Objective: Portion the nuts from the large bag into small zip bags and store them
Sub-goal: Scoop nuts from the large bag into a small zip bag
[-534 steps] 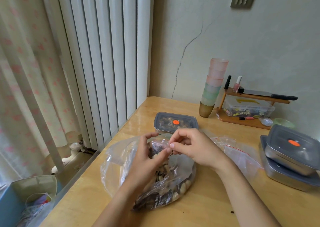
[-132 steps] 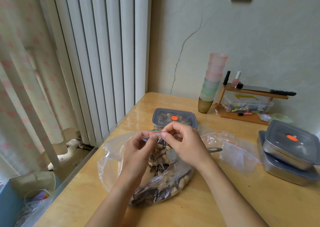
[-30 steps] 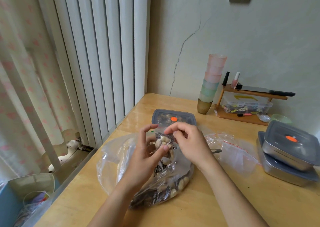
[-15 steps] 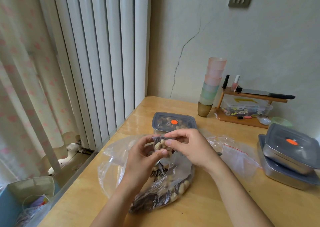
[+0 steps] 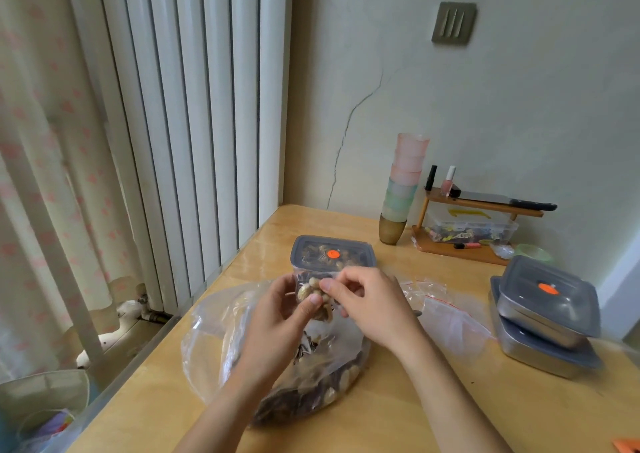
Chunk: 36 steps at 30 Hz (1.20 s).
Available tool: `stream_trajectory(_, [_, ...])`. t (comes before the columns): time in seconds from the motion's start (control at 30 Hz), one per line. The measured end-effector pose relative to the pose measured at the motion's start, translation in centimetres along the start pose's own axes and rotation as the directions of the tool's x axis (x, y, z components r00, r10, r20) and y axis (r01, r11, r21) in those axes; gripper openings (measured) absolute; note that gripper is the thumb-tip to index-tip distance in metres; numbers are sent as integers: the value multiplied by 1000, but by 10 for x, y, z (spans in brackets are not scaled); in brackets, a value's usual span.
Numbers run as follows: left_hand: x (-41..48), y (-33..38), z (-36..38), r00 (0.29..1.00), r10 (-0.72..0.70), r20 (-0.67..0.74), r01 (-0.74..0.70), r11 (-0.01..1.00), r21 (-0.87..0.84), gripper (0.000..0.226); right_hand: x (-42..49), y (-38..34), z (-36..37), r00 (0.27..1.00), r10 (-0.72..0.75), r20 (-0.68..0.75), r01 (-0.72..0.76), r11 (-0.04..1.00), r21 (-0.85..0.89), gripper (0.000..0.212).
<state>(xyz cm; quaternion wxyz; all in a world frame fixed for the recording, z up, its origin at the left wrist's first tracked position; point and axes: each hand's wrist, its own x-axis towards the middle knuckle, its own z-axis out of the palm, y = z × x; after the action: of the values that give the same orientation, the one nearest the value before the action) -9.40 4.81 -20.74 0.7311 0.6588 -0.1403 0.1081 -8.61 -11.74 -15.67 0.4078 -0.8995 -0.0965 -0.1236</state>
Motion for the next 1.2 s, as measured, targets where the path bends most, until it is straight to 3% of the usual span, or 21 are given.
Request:
stream_trajectory(0.07, [-2,4,7,998,59,7,-60,992,109,18,-7,6,-11,999,42,-16,-42,999,6,38])
stream_trajectory(0.17, [-8,10,25,999,28,35,-32,993,110,12,-15,30,-47,976,148,-160,-155,988,-26,38])
stream_trajectory(0.27, [-13,21,62,987,-156,43,156,988,13,14,-24,56,-92,916,238,-322,-285,952,-107,26])
stream_trajectory(0.37, [-20,32,109,914,-373,158,381,924,-25,12,-32,83,-132,846,232,-480,-373,901,-220,23])
stream_trajectory(0.5, [-34,27,151,856,-463,231,475,880,2,31,-53,125,-166,697,181,-694,-543,765,-346,24])
stream_trajectory(0.57, [-42,22,162,836,-489,248,498,866,30,44,-67,148,-174,610,296,-735,-646,722,-246,15])
stream_trajectory(0.67, [-52,9,167,815,-497,297,498,864,80,47,-78,174,-181,451,596,-664,-681,711,176,36])
stream_trajectory(0.73, [-56,-2,162,812,-490,318,479,870,116,43,-81,176,-183,411,709,-573,-649,669,362,41])
stream_trajectory(0.9, [-60,-7,133,823,-488,292,449,873,191,39,-79,171,-185,434,801,-413,-423,586,691,21])
stream_trajectory(1.0, [-55,-6,109,863,-458,214,399,877,268,39,-86,167,-183,485,780,-396,-321,580,749,14])
stream_trajectory(1.1, [-51,-6,85,880,-449,156,396,874,280,50,-104,153,-175,652,669,-357,-244,631,737,29])
stream_trajectory(1.2, [-53,1,71,882,-447,150,390,870,304,49,-122,141,-169,835,538,-115,-305,626,718,34])
